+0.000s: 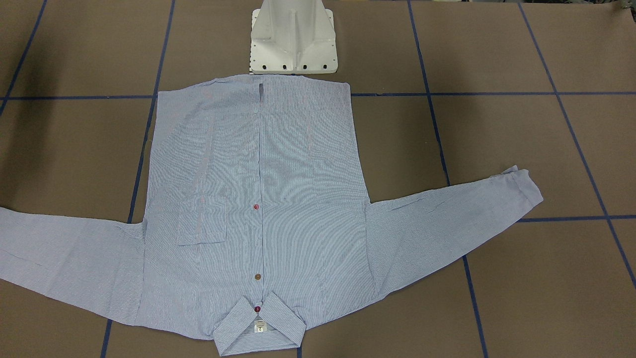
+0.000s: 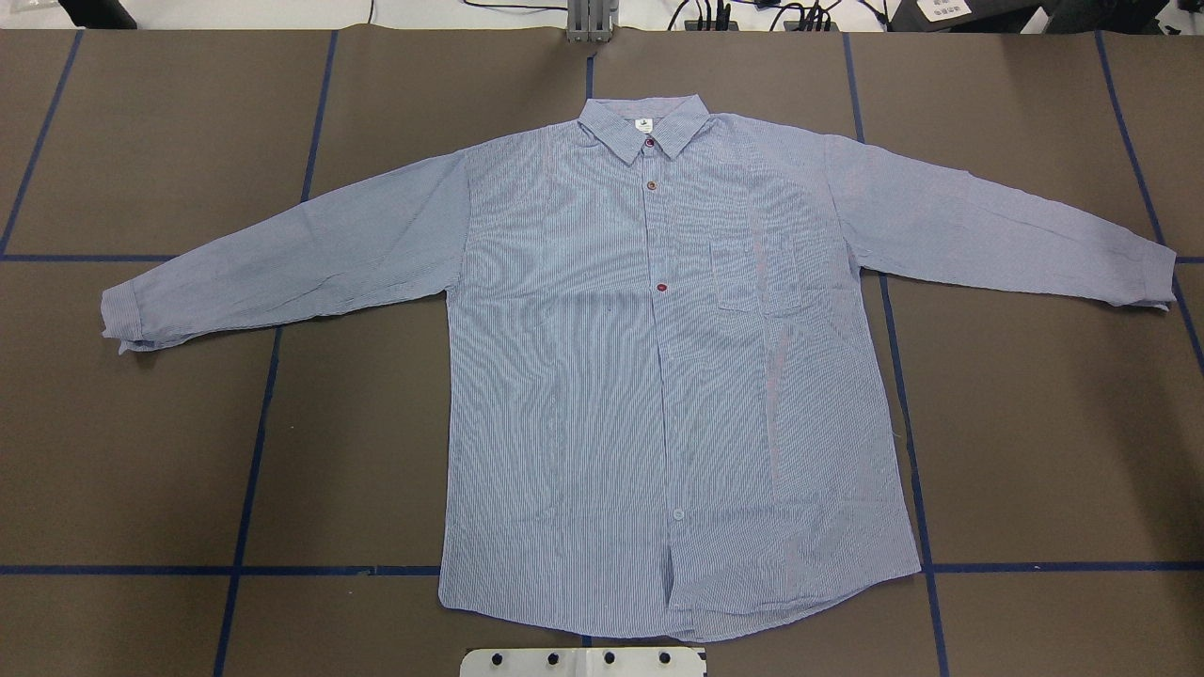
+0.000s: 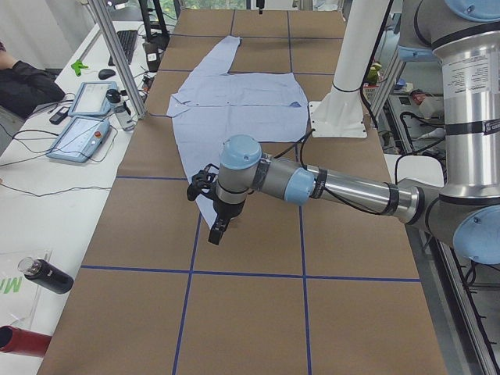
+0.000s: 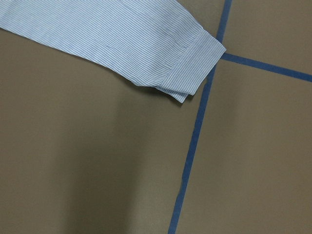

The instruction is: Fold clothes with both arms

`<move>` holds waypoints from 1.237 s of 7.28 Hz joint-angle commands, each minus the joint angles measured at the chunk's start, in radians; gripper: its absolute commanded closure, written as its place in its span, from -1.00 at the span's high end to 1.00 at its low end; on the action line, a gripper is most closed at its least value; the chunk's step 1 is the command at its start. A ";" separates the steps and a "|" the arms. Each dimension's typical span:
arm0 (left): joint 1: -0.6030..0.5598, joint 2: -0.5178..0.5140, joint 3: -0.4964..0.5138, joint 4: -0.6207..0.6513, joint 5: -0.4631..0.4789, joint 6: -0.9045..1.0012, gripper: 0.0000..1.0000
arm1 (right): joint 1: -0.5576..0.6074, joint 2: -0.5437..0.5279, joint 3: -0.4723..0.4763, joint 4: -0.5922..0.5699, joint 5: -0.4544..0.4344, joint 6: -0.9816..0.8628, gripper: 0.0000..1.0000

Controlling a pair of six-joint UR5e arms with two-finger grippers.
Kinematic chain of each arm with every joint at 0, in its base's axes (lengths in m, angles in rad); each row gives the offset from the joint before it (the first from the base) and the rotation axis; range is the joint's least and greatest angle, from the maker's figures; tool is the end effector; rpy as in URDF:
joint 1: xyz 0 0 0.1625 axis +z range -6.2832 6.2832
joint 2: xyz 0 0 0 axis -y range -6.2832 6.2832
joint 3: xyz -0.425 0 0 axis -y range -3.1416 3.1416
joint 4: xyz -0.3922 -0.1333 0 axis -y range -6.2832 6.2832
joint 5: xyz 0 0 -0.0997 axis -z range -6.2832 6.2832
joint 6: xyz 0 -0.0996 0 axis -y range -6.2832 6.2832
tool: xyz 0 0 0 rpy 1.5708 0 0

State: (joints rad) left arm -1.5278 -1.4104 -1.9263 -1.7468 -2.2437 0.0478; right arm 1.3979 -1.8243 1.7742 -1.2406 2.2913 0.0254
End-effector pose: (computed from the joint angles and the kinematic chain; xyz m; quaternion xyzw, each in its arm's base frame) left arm -0.0523 -0.4407 0.5424 0.1749 0.3241 0.1029 0.9240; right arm -0.0025 -0.4073 0.6379 0.0954 -0.3603 -0.1173 0.9205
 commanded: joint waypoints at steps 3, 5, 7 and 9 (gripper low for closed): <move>0.000 0.008 0.003 -0.020 -0.004 0.000 1.00 | -0.069 0.239 -0.322 0.223 -0.016 -0.018 0.92; 0.000 0.008 0.003 -0.022 -0.005 0.001 1.00 | -0.111 0.240 -0.354 0.233 -0.048 -0.053 0.77; 0.000 0.011 0.000 -0.022 -0.005 0.001 1.00 | -0.119 0.269 -0.422 0.253 -0.070 -0.165 0.71; -0.002 0.011 0.003 -0.022 -0.005 0.003 1.00 | -0.142 0.292 -0.462 0.276 -0.121 -0.225 0.62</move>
State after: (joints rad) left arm -1.5287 -1.3994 -1.9243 -1.7687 -2.2488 0.0495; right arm 1.2653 -1.5503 1.3383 -0.9784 2.1952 -0.1611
